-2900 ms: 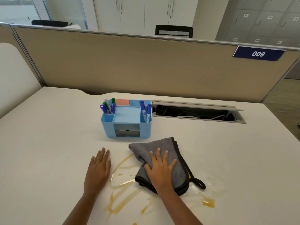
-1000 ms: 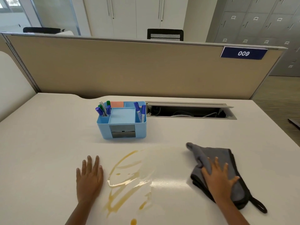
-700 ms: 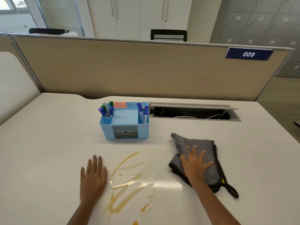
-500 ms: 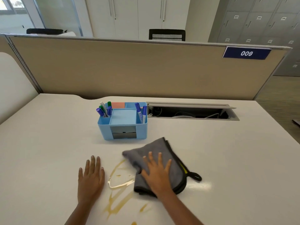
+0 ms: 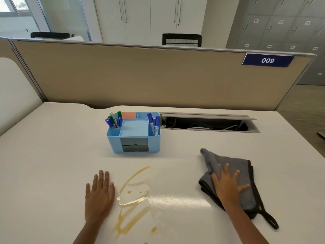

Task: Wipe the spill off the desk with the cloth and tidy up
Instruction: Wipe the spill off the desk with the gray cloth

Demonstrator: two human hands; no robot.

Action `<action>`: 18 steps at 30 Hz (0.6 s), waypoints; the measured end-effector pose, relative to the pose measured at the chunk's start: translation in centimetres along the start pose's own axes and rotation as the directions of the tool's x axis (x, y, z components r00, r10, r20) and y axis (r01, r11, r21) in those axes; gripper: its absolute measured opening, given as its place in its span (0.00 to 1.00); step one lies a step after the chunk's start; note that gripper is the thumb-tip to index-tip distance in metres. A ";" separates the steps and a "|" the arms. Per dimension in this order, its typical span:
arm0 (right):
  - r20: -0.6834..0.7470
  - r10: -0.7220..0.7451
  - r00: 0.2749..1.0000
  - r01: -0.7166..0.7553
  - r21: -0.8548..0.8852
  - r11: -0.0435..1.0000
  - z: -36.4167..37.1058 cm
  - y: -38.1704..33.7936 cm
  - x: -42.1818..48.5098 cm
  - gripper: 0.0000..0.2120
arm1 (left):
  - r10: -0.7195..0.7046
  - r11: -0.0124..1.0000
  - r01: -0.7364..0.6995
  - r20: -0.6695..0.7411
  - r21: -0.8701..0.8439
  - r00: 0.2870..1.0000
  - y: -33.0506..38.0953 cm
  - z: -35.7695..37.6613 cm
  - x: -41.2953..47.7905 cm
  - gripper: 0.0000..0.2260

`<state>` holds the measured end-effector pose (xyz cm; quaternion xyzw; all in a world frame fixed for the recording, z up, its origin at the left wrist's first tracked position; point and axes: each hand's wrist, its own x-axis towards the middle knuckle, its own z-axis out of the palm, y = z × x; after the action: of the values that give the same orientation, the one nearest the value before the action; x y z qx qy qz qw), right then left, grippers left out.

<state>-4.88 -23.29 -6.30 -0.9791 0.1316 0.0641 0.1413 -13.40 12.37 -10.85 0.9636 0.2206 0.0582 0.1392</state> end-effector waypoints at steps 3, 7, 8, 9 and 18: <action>0.106 -0.109 0.988 0.110 -0.002 0.994 0.8 -5.4 0.6 0.27 | -0.002 1.000 0.002 -0.002 0.019 1.000 0.1 0.1 -0.1 0.37; 0.085 -0.424 0.902 0.432 -0.152 0.889 3.9 -11.3 -3.6 0.24 | -0.005 1.000 0.005 -0.013 0.008 1.000 -0.1 0.0 0.0 0.38; 0.072 -0.487 0.871 0.491 -0.189 0.850 4.8 -11.8 -4.7 0.25 | -0.004 1.000 0.004 -0.017 0.007 1.000 -0.1 0.0 0.0 0.37; 0.098 -0.520 0.849 0.529 -0.183 0.829 5.5 -11.9 -5.3 0.25 | -0.002 1.000 0.002 -0.018 0.008 1.000 -0.1 0.0 -0.1 0.37; -0.048 -0.221 0.974 0.210 -0.171 0.963 1.2 -1.3 1.9 0.28 | 0.006 1.000 -0.006 -0.008 0.002 1.000 -0.2 -0.1 -0.1 0.37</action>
<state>-2.80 -22.18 -7.42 -0.9975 0.0232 0.0265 0.0613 -13.53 12.50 -10.81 0.9642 0.2181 0.0621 0.1374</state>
